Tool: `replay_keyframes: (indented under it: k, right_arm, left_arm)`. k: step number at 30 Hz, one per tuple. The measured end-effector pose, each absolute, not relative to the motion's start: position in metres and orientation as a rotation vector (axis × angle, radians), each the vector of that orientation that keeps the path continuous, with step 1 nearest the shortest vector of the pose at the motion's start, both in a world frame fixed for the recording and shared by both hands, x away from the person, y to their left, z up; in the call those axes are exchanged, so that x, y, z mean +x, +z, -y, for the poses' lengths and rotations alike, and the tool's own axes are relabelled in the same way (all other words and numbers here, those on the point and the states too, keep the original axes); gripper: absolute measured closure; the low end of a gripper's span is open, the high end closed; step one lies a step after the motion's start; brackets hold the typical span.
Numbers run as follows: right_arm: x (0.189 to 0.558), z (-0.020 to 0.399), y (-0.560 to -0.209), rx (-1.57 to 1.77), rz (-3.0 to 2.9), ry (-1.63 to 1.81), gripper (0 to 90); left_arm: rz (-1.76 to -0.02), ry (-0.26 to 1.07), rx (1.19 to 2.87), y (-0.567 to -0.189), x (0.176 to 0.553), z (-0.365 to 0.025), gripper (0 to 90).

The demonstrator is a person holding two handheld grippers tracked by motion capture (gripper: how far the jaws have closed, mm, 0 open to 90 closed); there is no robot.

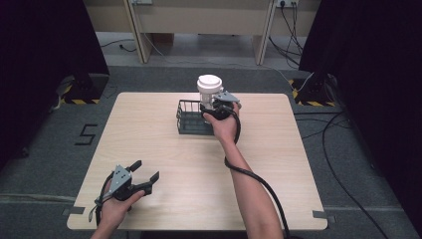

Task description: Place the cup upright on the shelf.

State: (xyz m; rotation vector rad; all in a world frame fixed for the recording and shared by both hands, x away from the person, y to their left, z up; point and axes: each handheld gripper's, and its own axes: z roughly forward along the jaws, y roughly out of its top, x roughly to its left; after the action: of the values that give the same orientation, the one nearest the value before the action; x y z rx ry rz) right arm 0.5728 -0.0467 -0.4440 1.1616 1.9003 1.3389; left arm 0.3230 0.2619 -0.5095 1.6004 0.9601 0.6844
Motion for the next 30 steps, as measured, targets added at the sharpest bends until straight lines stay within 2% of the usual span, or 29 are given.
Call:
replay_keyframes:
  k: [30]
  right_arm:
    - [0.559, 0.051, -0.438, 1.159, -1.932, 1.339, 15.3]
  left_arm:
    - [-0.96, 0.687, 1.607, -0.51, 0.324, -0.261, 18.0]
